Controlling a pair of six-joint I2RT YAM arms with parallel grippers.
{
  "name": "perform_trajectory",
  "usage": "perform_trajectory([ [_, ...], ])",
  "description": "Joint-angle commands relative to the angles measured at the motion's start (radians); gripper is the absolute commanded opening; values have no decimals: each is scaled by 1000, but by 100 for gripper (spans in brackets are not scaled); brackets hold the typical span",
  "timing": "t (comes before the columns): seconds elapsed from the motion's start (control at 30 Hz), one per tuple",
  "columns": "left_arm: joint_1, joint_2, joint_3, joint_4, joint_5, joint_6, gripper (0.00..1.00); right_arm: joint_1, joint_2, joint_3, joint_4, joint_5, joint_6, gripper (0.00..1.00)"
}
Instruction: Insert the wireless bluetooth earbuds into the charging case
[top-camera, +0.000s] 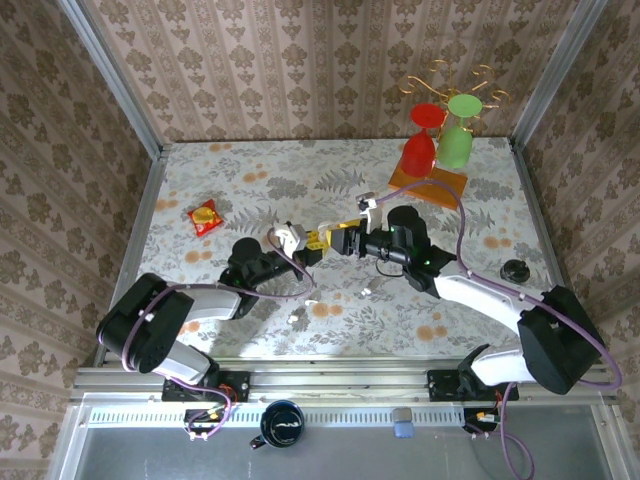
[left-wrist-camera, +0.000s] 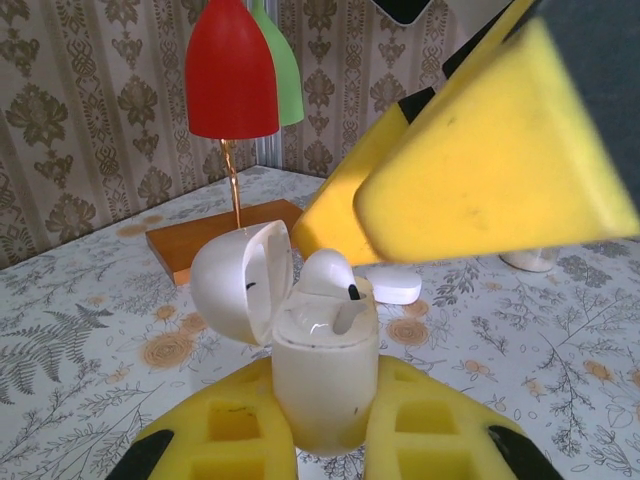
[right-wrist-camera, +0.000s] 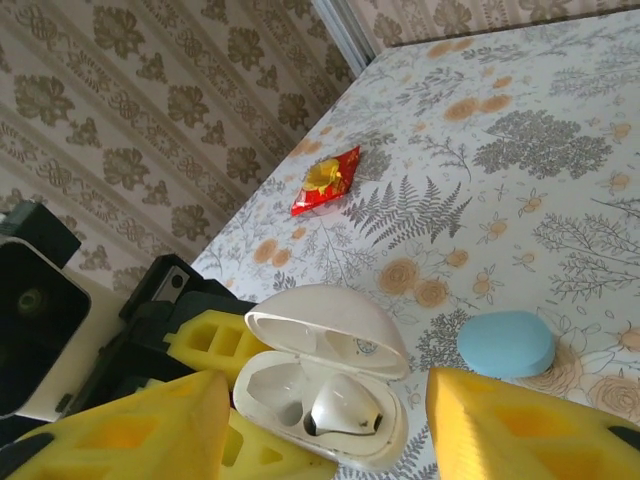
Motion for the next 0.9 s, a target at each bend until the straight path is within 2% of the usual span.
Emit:
perform_trajectory([
  [0.0,18,-14,2,41,-8,10,0,-6,-44,-35,5,36,-4,61],
  [0.17,113,-45,-34,58,-1,-29,0,-10,-49,-60,-22,58,23,64],
  [0.27,170,-97,-60,54,0,-56,0,-2,-11,0,-198,49,4,67],
  [0.43,266,-202,-80,-48,-24,-29,0,56,107,134,-474,39,-79,65],
  [0.53,318,-259,-93,-117,-55,-6,0,107,211,257,-674,50,-180,65],
  [0.67,402,-319,-115,-192,-66,-13,0,165,399,497,-1025,107,-275,65],
  [0.87,524,-377,-170,-226,-81,-90,0,282,612,753,-1272,236,-375,65],
])
